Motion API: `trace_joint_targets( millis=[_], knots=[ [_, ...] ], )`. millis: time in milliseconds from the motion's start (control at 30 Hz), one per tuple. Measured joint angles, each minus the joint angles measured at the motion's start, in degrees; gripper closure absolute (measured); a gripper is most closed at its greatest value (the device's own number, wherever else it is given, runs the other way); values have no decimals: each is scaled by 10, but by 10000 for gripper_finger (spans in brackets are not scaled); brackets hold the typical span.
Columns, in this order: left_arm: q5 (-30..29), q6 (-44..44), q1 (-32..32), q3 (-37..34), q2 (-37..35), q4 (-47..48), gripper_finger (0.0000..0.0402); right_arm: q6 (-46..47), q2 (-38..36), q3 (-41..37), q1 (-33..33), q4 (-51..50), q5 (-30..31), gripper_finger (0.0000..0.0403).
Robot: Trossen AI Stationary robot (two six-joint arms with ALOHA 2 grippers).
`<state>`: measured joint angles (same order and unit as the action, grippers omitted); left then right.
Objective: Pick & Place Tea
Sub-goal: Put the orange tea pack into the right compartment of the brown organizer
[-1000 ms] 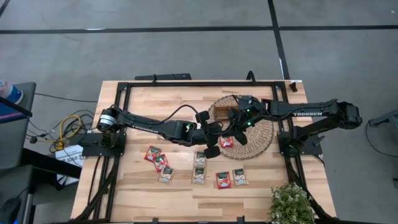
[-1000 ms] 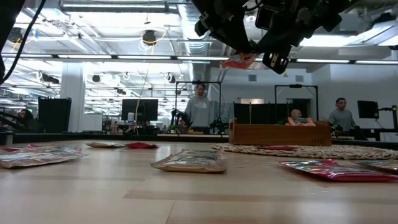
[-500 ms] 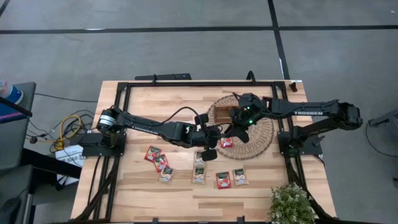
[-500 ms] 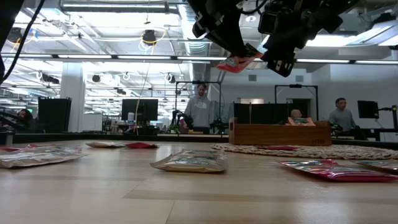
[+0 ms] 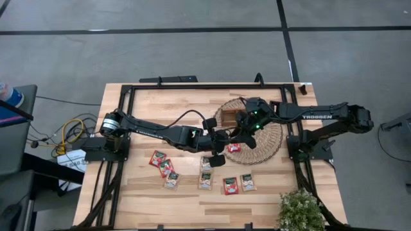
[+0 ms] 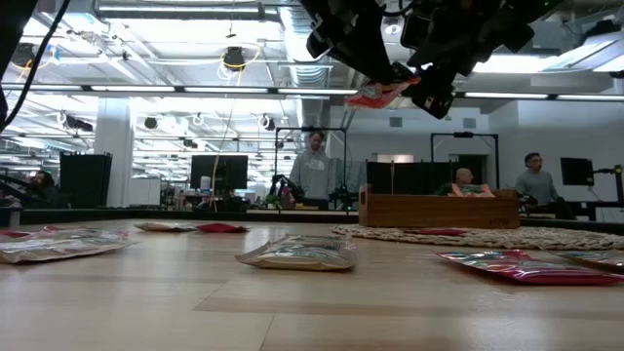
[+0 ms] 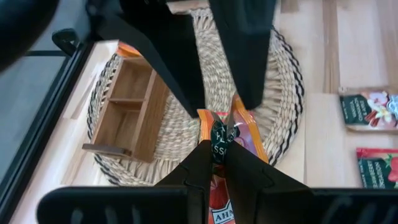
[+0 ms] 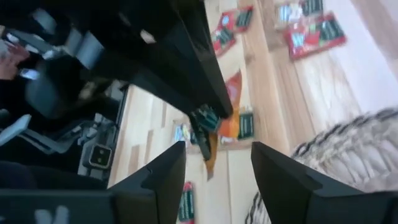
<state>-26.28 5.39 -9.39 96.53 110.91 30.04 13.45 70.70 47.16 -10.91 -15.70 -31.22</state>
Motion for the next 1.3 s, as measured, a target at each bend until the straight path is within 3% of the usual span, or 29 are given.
trace_joint_targets(
  millis=[400, 867, 1300],
  knots=[
    [6, 0, 0, 0, 0, -8, 372, -15, 45, 14, 18, 13, 0, 252],
    [6, 0, 0, 0, 0, -2, 372, -40, 55, 42, 18, -39, 11, 285],
    [8, 0, 1, 0, 0, -2, 372, -40, 55, 42, 18, -30, 10, 391]
  ],
)
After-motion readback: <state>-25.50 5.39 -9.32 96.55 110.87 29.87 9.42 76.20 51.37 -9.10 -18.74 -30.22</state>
